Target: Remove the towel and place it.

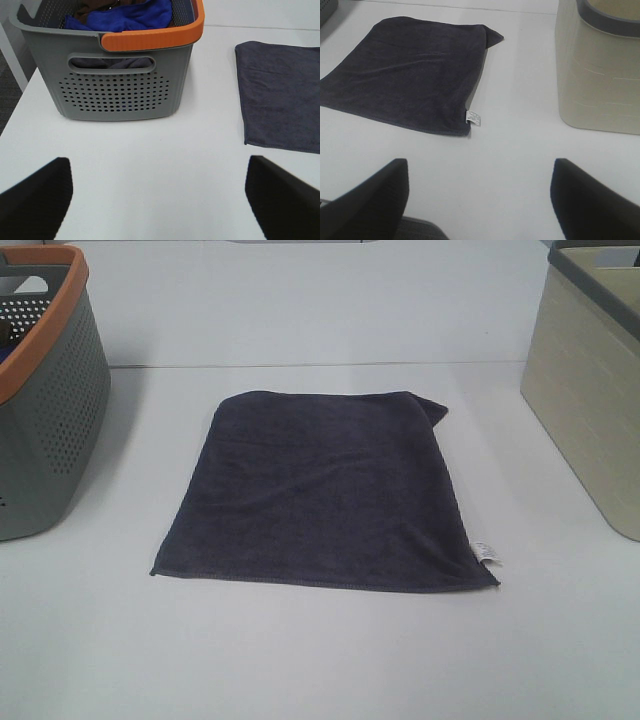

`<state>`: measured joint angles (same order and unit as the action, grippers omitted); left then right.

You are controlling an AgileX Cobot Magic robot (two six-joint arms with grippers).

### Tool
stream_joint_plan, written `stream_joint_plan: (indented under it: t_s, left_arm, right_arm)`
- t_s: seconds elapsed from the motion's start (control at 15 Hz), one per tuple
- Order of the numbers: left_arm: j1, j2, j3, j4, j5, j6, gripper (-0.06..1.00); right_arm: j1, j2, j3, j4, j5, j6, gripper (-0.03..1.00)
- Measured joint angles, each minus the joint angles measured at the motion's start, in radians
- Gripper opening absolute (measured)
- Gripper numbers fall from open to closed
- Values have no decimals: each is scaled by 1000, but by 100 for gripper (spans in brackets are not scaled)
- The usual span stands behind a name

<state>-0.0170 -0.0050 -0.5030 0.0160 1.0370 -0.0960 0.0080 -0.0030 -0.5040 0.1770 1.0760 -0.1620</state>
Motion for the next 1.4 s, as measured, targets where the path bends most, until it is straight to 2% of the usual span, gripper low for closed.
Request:
stream_joint_plan:
  t_s: [1.4]
  left_arm:
    - [3,0,0,0,0,0,88]
  right_arm:
    - [0,0,0,0,-1,0,77]
